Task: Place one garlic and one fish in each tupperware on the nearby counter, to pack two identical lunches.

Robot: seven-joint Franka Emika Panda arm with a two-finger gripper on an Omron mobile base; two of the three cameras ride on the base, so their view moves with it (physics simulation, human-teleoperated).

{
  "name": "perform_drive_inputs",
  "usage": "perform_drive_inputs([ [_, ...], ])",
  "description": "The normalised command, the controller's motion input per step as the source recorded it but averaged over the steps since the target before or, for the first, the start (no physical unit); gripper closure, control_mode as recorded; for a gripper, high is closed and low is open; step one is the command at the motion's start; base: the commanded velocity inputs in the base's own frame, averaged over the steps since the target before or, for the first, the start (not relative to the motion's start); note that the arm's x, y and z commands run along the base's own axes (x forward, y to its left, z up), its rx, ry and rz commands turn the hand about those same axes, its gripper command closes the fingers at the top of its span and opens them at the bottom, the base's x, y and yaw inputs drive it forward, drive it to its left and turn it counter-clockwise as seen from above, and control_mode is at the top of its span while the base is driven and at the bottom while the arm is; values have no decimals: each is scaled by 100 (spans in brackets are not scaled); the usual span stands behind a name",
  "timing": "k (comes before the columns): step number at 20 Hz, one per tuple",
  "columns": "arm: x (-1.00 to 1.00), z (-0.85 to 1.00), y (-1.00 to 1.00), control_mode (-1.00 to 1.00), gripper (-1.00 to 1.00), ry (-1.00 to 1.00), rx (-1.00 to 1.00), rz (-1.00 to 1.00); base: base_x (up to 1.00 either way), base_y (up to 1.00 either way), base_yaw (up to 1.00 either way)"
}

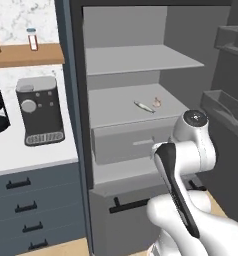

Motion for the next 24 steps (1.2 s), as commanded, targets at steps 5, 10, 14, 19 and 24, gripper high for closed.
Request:
perform_drive_inputs([
  [5,0,0,0,100,-100,0,0,0,53,-14,0],
  [10,0,0,0,100,-100,0,0,0,58,-21,0],
  [14,0,0,0,100,-100,0,0,0,60,-25,0],
  [19,16,-1,-10,-100,-100,0,0,0,27,-16,0],
  [24,46,-13,-29,-100,-100,-1,0,0,0,0,0],
])
